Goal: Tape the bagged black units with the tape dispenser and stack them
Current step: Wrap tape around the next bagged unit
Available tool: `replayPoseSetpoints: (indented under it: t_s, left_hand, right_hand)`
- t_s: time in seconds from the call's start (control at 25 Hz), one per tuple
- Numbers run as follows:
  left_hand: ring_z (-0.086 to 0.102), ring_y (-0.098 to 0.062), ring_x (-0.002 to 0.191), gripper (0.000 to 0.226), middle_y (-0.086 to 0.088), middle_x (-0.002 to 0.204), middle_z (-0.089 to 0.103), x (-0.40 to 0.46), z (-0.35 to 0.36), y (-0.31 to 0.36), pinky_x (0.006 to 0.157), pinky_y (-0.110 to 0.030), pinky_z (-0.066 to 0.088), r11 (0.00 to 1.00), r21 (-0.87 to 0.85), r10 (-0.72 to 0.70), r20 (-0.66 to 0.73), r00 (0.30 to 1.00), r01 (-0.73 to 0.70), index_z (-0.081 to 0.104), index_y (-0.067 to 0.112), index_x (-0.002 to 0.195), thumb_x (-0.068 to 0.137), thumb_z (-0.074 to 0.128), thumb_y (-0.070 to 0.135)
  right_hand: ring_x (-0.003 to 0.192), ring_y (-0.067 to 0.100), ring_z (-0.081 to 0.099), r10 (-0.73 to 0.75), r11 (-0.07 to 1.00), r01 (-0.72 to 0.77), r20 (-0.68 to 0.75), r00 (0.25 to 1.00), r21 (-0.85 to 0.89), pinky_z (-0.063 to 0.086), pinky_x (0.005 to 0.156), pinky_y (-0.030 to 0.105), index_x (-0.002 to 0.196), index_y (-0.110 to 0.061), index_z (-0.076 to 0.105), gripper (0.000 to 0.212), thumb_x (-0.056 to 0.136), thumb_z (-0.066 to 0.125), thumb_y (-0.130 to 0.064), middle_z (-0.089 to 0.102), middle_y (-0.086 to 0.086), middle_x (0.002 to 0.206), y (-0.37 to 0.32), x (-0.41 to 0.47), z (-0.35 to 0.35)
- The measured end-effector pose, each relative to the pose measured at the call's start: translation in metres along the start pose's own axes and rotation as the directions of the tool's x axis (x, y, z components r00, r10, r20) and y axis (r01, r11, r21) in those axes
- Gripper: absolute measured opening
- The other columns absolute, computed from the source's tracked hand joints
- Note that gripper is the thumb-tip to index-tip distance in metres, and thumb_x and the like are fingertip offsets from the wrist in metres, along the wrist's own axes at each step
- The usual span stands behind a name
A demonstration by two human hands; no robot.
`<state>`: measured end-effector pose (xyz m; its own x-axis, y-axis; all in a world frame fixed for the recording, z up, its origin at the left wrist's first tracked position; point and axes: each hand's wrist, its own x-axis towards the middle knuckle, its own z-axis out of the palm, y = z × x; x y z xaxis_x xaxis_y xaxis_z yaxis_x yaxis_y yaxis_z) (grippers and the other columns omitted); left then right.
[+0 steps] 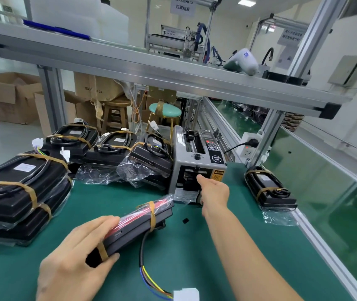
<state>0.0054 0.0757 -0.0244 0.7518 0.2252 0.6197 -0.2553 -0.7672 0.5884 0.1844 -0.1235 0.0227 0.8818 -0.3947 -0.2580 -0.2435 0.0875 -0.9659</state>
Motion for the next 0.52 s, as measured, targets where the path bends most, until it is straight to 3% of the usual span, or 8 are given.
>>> replayPoseSetpoints:
  t_s: [0.08, 0.28, 0.4, 0.48, 0.52]
  left_hand:
    - [0.055, -0.001, 0.103, 0.056, 0.010, 0.108, 0.067, -0.001, 0.003, 0.001, 0.096, -0.010, 0.038, 1.000, 0.005, 0.011, -0.024, 1.000, -0.011, 0.072, 0.021, 0.108, 0.052, 0.073, 0.017]
    - [0.056, 0.000, 0.101, 0.067, 0.013, 0.107, 0.067, -0.002, 0.005, 0.007, 0.095, -0.003, 0.034, 0.998, 0.017, -0.058, -0.009, 0.998, 0.058, 0.073, 0.020, 0.106, 0.045, 0.088, 0.000]
    - [0.057, -0.002, 0.100, 0.077, 0.013, 0.109, 0.066, -0.006, 0.007, 0.014, 0.094, -0.004, 0.035, 0.992, 0.009, -0.125, 0.019, 0.992, 0.124, 0.072, 0.022, 0.109, 0.039, 0.090, -0.006]
    - [0.057, -0.001, 0.102, 0.078, 0.015, 0.110, 0.066, -0.008, 0.009, 0.015, 0.095, -0.005, 0.035, 0.990, -0.003, -0.142, -0.006, 0.990, 0.142, 0.071, 0.024, 0.110, 0.040, 0.090, -0.005]
    - [0.056, -0.001, 0.102, 0.079, 0.015, 0.110, 0.066, -0.009, 0.009, 0.014, 0.095, -0.003, 0.034, 0.989, -0.009, -0.149, -0.012, 0.989, 0.149, 0.071, 0.024, 0.110, 0.039, 0.090, -0.005]
  right_hand:
    - [0.058, 0.015, 0.042, 0.039, 0.999, -0.038, -0.043, 0.998, 0.018, 0.047, 0.065, 0.031, 0.070, -0.018, 0.062, 0.018, 0.081, 0.075, -0.016, 0.052, -0.002, 0.066, -0.002, 0.002, 0.005]
    - [0.050, 0.017, 0.030, 0.150, 0.986, -0.142, -0.093, 0.984, 0.091, 0.028, 0.043, 0.024, 0.067, -0.011, 0.049, 0.028, 0.080, 0.073, -0.013, 0.042, 0.002, 0.062, -0.011, 0.003, 0.009]
    - [0.044, 0.011, 0.028, 0.082, 0.985, -0.097, 0.108, 0.991, 0.143, 0.024, 0.035, 0.017, 0.068, -0.017, 0.049, 0.025, 0.083, 0.069, -0.014, 0.040, -0.002, 0.055, -0.011, -0.011, 0.005]
    - [0.041, 0.007, 0.030, -0.037, 0.991, 0.000, 0.278, 0.960, 0.133, 0.028, 0.041, 0.018, 0.063, -0.023, 0.050, 0.028, 0.085, 0.067, -0.018, 0.040, -0.008, 0.048, -0.010, -0.024, 0.000]
    - [0.042, 0.006, 0.030, -0.063, 0.993, 0.029, 0.293, 0.954, 0.118, 0.028, 0.045, 0.020, 0.062, -0.024, 0.049, 0.029, 0.085, 0.066, -0.020, 0.040, -0.009, 0.047, -0.008, -0.027, -0.004]
